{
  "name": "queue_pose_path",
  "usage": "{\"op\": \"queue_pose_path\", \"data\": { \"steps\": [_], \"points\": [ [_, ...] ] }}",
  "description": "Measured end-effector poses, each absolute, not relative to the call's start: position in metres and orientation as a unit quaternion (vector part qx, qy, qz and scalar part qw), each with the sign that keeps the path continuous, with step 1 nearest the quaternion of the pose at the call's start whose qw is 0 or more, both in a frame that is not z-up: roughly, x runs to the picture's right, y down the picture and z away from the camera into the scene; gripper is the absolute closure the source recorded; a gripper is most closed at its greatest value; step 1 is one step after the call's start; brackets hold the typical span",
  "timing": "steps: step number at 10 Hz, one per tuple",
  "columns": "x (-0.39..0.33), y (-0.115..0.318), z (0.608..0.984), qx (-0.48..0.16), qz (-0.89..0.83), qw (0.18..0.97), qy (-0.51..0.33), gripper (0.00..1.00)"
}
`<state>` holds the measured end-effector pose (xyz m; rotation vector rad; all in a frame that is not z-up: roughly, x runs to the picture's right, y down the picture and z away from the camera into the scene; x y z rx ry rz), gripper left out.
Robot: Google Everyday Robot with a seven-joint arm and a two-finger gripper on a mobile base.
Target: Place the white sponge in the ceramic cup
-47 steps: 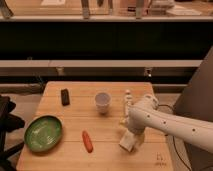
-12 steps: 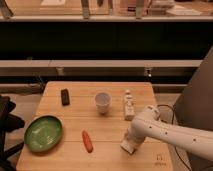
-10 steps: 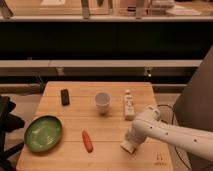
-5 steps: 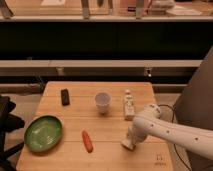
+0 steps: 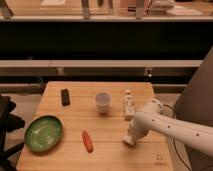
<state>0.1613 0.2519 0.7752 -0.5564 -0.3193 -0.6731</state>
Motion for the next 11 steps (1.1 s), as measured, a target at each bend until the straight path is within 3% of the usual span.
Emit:
{"op": "queue_pose_path", "data": {
  "steps": [11],
  "points": [
    [0.158, 0.178, 0.770, -0.236, -0.344, 0.898, -0.140, 0.96]
  ]
}}
